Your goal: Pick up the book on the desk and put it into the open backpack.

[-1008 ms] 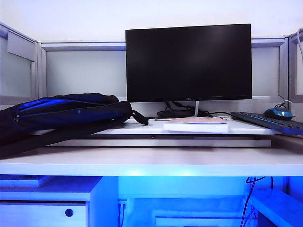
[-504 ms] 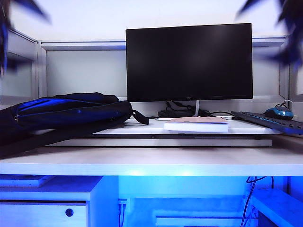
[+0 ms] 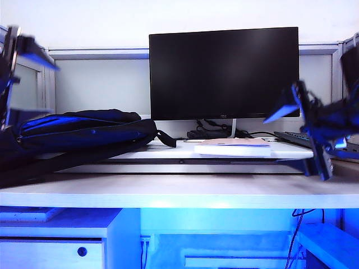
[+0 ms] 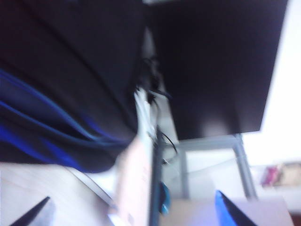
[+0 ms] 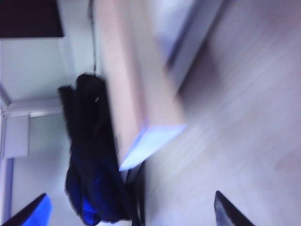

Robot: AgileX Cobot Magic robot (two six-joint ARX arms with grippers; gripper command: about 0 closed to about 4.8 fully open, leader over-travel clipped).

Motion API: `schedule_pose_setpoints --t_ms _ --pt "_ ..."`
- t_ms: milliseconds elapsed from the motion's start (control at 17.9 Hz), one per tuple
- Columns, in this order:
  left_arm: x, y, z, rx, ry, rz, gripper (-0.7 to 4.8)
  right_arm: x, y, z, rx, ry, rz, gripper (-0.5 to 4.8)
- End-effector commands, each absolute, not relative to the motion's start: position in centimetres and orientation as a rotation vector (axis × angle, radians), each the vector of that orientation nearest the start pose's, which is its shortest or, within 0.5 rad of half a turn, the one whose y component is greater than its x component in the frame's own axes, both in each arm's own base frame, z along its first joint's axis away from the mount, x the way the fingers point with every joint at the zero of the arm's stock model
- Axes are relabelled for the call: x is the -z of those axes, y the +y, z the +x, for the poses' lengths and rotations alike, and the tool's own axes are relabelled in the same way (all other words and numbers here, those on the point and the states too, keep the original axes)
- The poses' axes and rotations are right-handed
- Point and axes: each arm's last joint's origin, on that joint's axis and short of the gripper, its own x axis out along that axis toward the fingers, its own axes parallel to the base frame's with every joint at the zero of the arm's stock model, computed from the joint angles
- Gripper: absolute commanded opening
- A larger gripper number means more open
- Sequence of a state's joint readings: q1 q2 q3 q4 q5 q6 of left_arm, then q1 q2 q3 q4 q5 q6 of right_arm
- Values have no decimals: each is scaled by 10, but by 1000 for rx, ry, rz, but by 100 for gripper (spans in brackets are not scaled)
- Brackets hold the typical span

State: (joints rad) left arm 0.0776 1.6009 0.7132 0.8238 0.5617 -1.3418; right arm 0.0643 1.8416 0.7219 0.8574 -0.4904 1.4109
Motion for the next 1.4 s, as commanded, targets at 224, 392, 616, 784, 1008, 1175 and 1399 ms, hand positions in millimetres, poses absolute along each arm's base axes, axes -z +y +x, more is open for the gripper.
schedule_pose_setpoints --t_ms 224,392,616,784,1008,1175,1399 --pt "-210 20 365 407 373 -1319 479 -137 37 374 -286 560 1417 444" --pt "-203 16 377 402 399 -1324 479 -138 40 395 -287 561 1416 440" --pt "-191 17 380 382 420 -1333 479 -141 45 412 -292 562 1413 7" --pt "-187 17 382 375 423 -1336 479 -142 46 412 -292 544 1376 -5" --pt "-188 7 383 401 429 -1353 479 -142 47 412 -303 541 1360 -5" --pt "-190 5 389 352 366 -1329 479 -147 47 413 -360 517 1352 -5" --pt "-189 1 442 381 393 -1325 479 -151 48 413 -410 491 1343 -5"
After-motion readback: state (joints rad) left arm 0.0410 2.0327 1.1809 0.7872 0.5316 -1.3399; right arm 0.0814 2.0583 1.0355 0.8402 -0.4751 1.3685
